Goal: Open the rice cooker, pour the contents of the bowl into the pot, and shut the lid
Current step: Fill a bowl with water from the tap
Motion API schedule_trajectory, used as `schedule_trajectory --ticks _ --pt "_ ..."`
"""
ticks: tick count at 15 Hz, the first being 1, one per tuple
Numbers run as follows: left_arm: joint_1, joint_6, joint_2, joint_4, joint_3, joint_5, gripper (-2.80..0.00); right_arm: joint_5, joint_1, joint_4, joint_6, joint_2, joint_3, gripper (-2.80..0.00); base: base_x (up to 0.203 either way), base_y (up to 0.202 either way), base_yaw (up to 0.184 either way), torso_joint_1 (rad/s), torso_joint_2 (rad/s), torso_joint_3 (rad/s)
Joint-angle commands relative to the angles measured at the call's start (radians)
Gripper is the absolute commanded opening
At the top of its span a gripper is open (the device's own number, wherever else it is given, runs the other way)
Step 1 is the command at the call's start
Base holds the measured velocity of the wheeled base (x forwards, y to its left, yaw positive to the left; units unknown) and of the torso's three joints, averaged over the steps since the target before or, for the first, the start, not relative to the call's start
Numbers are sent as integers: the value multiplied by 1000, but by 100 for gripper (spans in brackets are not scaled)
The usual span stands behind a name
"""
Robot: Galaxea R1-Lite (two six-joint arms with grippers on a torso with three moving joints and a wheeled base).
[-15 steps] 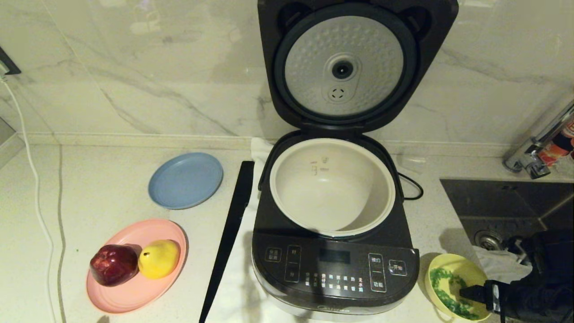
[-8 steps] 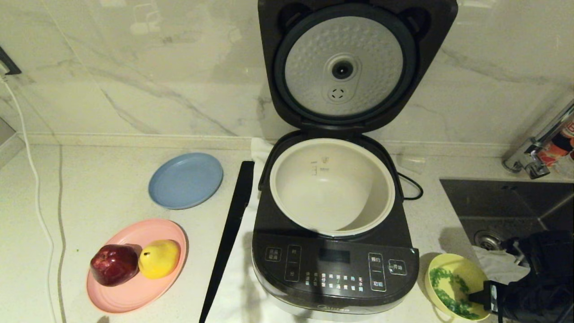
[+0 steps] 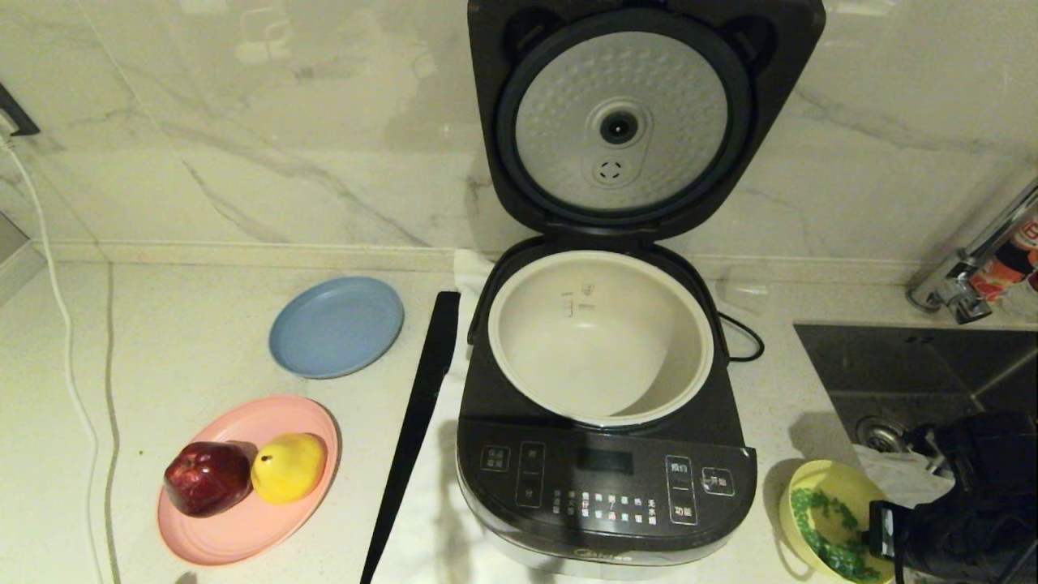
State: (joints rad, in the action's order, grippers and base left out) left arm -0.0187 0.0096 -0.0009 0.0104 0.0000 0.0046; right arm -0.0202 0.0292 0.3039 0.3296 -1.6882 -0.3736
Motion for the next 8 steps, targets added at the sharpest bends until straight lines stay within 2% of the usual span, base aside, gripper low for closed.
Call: schedule_trajectory --ticks 1,3,5,8 --pt "0 0 -1 0 4 0 -280 -3 0 1 2 19 -2 -280 0 0 0 0 0 0" --pt "0 0 -1 0 3 0 -280 -3 4 -3 9 66 -10 -280 0 0 0 0 0 0" --pt "0 0 -1 0 3 0 -280 -5 15 -18 49 128 -34 -280 0 0 0 0 0 0" --pt "0 0 -1 0 3 0 -280 2 91 -144 60 206 -128 -280 0 0 0 0 0 0"
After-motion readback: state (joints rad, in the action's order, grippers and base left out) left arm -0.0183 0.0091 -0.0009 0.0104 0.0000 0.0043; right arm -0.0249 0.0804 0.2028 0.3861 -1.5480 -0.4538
